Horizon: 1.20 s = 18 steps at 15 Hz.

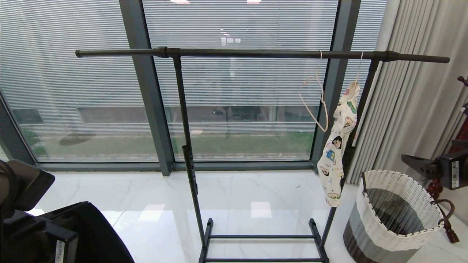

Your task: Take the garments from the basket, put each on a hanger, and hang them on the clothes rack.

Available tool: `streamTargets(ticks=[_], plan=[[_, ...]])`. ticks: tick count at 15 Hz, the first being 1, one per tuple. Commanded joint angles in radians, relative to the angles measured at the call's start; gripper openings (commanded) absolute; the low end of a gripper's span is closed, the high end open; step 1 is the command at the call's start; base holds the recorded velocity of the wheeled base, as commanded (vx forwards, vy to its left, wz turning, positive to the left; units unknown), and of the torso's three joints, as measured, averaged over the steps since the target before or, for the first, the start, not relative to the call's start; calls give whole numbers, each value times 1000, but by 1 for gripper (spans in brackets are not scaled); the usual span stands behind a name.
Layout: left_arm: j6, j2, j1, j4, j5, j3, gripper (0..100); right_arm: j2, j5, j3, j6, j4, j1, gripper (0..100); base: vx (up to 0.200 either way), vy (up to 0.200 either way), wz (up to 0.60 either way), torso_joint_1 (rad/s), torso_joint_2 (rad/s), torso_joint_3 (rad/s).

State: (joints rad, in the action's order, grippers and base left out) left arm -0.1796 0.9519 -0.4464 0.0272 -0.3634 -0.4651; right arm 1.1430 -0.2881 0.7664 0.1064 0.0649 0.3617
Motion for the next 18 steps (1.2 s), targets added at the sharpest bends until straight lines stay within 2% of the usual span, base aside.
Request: streamTargets(ticks=[1,3,5,7,8,10,14,16,18], plan=[[0,1,0,0,0,0,0,20,1,-4,-17,26,0,100,0,0,0,203,-486,-281],[0,-4,0,0,0,0,0,52,1,-1,-50,55,-4,100,0,0,0,220,-493,-278],[-1,-4,-2,0,1,-1,0,55,37,-2,-53,58,-17,100,0,0,0,227,-500,-283],[-3,-4,-3,0,1,-4,0,54,102,-2,-51,59,-15,100,200,0,0,232,-513,-283],[-3,-4,-8,0,1,-3,0,55,109,-2,-48,58,-10,100,200,0,0,237,-530,-290],[-3,-4,-15,0,1,-1,0,57,109,-2,-48,58,-3,100,200,-200,0,161,-393,-200],[-3,-5,-17,0,3,-1,0,57,110,-4,-48,58,20,100,200,-200,0,46,-70,-41],[-1,-5,-17,2,3,-3,0,58,110,-4,-48,58,40,100,0,-200,0,7,-10,-2],[-1,-5,-17,42,3,0,0,61,110,-2,-50,58,56,100,0,0,0,0,0,0]])
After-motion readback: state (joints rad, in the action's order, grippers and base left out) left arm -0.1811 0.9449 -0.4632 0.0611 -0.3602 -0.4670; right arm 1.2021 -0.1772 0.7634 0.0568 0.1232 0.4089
